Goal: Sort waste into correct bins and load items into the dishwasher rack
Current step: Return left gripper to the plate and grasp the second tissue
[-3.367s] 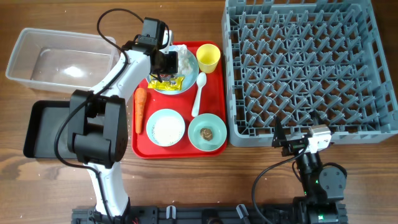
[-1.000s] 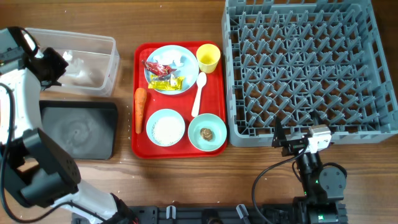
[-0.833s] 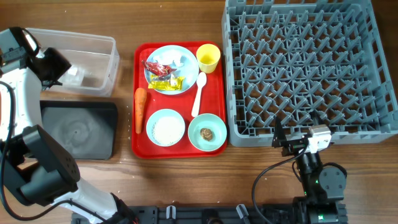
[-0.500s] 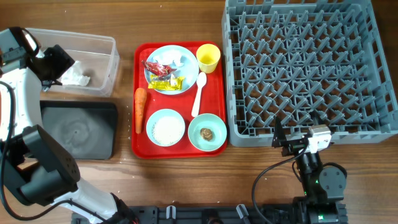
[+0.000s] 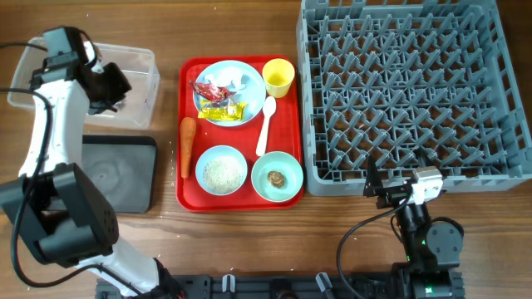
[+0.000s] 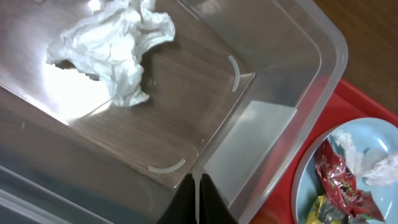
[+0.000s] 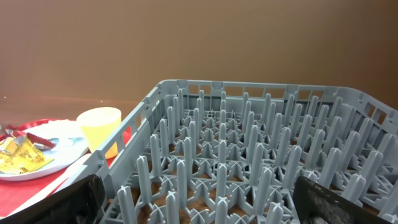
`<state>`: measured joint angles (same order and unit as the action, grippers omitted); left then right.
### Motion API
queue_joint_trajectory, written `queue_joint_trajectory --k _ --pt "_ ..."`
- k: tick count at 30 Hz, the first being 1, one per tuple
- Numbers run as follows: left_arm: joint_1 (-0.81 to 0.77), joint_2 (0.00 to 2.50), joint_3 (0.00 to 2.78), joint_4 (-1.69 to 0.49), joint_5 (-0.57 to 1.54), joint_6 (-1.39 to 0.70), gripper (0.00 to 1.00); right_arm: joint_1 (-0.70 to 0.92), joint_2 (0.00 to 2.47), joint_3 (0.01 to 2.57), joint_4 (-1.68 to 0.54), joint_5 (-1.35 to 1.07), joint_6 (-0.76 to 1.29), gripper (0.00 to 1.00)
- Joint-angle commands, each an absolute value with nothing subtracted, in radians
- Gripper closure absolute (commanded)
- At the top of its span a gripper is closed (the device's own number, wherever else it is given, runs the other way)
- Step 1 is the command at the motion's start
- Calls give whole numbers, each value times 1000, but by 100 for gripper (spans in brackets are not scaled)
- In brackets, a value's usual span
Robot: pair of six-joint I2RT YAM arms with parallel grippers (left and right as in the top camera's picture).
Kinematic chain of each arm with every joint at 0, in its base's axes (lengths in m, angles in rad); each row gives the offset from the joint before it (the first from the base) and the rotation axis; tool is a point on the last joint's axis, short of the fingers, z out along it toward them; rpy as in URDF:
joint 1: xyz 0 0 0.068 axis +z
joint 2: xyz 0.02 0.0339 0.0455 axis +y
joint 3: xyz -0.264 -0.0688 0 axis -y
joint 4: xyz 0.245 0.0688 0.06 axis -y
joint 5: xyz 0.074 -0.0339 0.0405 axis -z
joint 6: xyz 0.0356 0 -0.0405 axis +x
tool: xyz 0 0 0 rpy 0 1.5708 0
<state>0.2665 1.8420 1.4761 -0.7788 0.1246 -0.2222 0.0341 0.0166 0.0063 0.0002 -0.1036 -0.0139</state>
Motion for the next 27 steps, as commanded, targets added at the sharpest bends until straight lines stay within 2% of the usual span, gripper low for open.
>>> queue_joint_trajectory --k 1,22,27 --pt "234 1839 1472 -796 84 -214 96 36 16 5 6 -101 -25 0" --pt "208 1851 1385 -791 85 -219 96 36 16 5 6 -101 -25 1" --pt "207 1851 1385 -785 136 -278 96 36 16 5 6 -101 -25 0"
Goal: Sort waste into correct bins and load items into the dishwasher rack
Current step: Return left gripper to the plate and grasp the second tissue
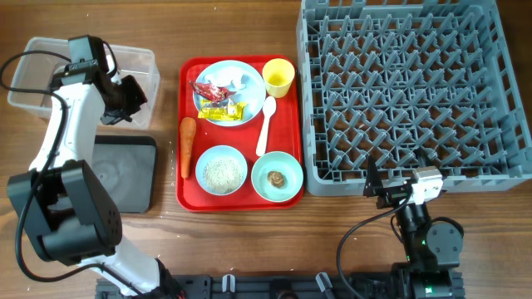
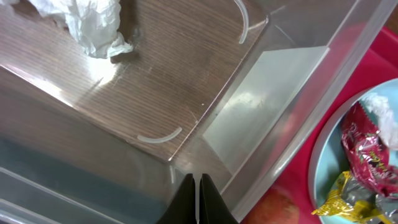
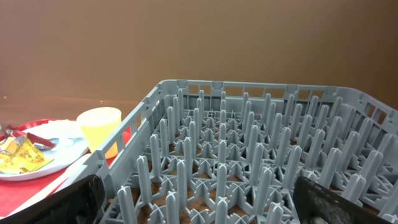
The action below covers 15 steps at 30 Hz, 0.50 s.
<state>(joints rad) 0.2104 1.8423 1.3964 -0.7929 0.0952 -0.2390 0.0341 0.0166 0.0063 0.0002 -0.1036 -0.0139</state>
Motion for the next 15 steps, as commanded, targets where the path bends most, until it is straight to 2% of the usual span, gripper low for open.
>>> queue_joint_trajectory --k 1,15 --pt "206 1851 1385 -778 160 -278 96 36 16 5 6 -101 -26 0" --pt "195 1851 1385 -739 233 -279 96 36 16 5 6 -101 -25 0"
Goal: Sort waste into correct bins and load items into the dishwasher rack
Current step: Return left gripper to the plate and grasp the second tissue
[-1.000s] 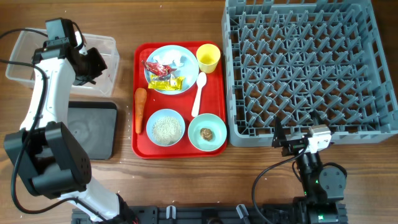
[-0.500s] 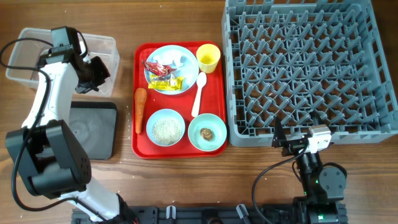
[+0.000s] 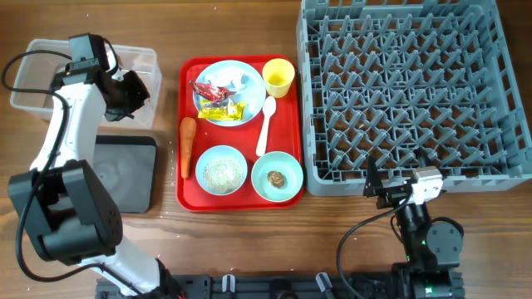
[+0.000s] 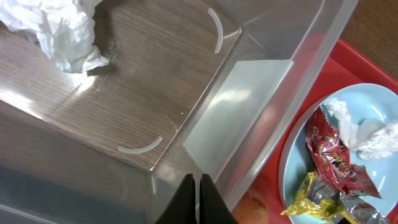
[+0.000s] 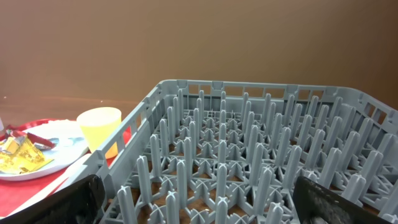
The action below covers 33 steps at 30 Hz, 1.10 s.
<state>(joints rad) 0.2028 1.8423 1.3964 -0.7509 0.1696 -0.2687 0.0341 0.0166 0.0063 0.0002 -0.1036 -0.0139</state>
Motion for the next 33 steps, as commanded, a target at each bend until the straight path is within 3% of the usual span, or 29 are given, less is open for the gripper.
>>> queue_joint_trajectory --k 1,17,23,30,33 --pt "195 1851 1385 -731 250 -279 96 36 16 5 6 -101 -26 0" --pt "195 1839 1427 -658 293 -303 96 36 16 5 6 -101 -25 0" --pt "171 1791 1577 -788 177 -290 96 36 16 5 6 -101 -26 0" --pt "-12 1746 1619 -836 -7 -229 94 36 16 5 6 -101 -25 0" --pt "-87 1748 1619 -802 11 -221 90 36 16 5 6 -101 -25 0"
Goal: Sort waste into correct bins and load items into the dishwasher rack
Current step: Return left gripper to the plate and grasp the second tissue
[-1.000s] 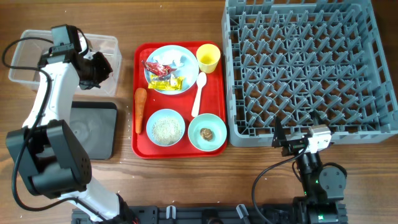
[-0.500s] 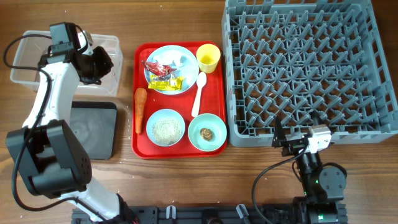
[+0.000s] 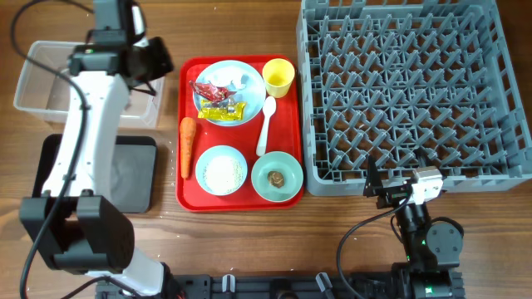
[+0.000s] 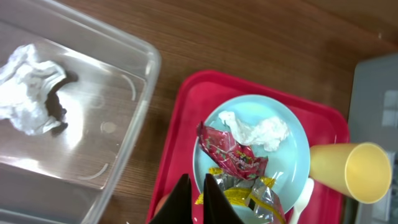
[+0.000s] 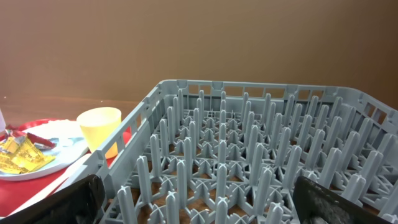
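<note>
The light blue plate on the red tray holds a red wrapper, a white tissue and a yellow wrapper. A crumpled tissue lies in the clear bin. My left gripper hangs high over the tray's left edge beside the plate, shut with nothing in it; in the overhead view this left gripper sits between bin and tray. My right gripper rests open at the near edge of the grey dishwasher rack.
On the tray are also a yellow cup, a white spoon, a carrot, a bowl of rice and a bowl with a brown lump. A black bin lies below the clear bin.
My left gripper was low over the clear bin's right wall; now it is higher and further right, at the tray's left edge with the whole plate in view. The right arm has not moved.
My left gripper was shut and empty low inside the clear bin, close to the crumpled tissue lying there. At the two later moments it was over the bin's right wall, nearer the tray. Now it is raised above the tray's edge by the plate.
</note>
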`<state>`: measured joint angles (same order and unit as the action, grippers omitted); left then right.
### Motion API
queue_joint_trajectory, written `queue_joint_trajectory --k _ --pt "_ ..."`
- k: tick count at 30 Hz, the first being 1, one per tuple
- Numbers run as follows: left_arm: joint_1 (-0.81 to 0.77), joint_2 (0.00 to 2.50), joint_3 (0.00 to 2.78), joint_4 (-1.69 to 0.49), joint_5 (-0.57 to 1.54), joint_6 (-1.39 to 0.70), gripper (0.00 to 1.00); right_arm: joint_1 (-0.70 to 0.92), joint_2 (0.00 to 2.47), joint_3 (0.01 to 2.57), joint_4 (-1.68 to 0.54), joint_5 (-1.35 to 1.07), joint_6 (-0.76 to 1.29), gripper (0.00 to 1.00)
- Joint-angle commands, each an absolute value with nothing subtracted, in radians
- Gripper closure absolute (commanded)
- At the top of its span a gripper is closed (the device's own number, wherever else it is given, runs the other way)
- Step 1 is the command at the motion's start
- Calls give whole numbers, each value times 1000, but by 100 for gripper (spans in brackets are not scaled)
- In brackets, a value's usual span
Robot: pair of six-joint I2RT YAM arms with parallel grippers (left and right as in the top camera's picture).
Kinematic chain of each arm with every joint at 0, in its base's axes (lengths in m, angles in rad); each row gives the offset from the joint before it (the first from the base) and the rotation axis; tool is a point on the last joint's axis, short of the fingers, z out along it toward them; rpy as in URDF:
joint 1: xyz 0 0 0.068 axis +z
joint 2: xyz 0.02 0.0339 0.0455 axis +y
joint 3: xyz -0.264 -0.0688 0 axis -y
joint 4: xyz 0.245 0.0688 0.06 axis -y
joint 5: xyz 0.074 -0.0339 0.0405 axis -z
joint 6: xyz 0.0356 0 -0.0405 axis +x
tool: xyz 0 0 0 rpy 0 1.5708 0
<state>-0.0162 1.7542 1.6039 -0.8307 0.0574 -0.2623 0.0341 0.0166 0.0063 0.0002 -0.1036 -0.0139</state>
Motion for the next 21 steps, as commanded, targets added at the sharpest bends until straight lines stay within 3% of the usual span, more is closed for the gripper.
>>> queue_joint_trajectory --k 1,2,3,6,12,21 --pt "-116 1748 1619 -785 10 -221 89 36 16 5 6 -101 -25 0" --pt "-145 1748 1619 -765 9 -220 84 36 16 5 6 -101 -25 0" --pt "-178 1751 1619 -732 9 -220 65 36 16 5 6 -101 -26 0" --pt "-226 1772 1618 -655 9 -220 56 36 16 5 6 -101 -25 0" --pt "-284 1913 1618 -533 -19 -216 45 36 16 5 6 -101 -25 0" --pt "-283 2135 1618 -500 -29 -213 41 36 16 5 6 -101 -25 0"
